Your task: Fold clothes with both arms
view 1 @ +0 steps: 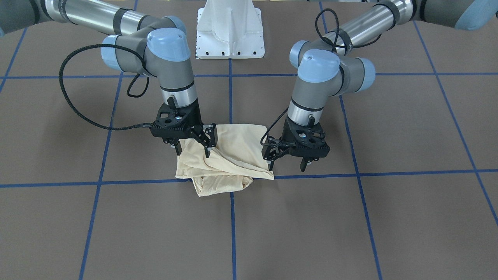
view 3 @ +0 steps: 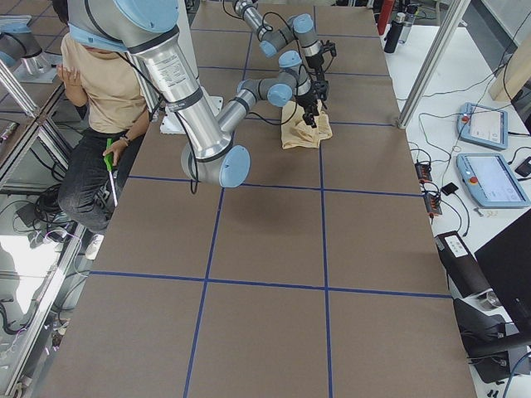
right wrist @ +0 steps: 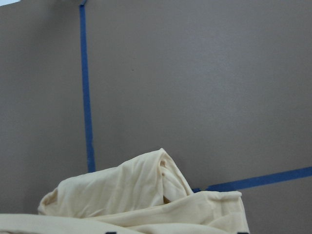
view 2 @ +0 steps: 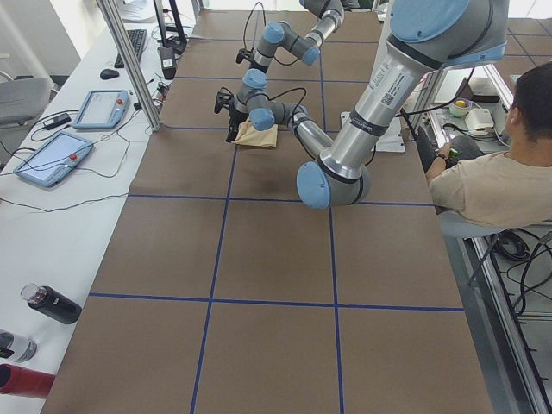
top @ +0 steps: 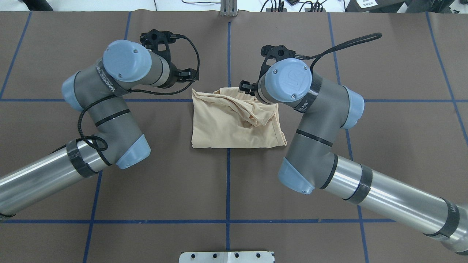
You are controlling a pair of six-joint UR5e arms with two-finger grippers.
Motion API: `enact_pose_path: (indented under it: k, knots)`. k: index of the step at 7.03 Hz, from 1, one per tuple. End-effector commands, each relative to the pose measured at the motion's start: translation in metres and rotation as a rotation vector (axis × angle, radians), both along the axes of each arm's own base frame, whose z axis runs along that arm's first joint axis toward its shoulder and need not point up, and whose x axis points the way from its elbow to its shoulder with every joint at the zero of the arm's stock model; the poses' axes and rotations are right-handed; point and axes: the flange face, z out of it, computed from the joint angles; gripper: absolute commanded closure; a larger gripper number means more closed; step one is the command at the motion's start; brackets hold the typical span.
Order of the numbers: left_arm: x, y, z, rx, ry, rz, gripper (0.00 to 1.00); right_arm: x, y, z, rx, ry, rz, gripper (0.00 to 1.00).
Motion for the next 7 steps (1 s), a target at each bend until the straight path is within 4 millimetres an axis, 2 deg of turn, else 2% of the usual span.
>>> enact_pose_path:
  k: [1, 3, 4, 5, 6, 7]
  knots:
    - [-0.020, 0.005, 0.007, 0.031, -0.008, 0.018, 0.00, -0.049, 0.048, 0.002, 0.081, 0.083, -0.037, 0.06]
    - [-0.021, 0.005, 0.007, 0.028, -0.004, 0.016, 0.00, -0.054, 0.055, 0.019, 0.155, 0.218, -0.134, 0.38]
    - [-0.022, 0.005, 0.006, 0.028, -0.003, 0.014, 0.00, -0.055, 0.054, 0.021, 0.213, 0.266, -0.170, 0.45]
    - [-0.023, 0.006, 0.007, 0.028, -0.003, 0.014, 0.00, -0.056, 0.050, 0.021, 0.253, 0.302, -0.181, 0.66]
    - [-0.023, 0.006, 0.007, 0.027, -0.002, 0.013, 0.00, -0.055, 0.047, 0.023, 0.271, 0.323, -0.171, 1.00]
    - [-0.023, 0.006, 0.007, 0.027, -0.002, 0.013, 0.00, -0.045, 0.033, 0.020, 0.277, 0.331, -0.140, 1.00]
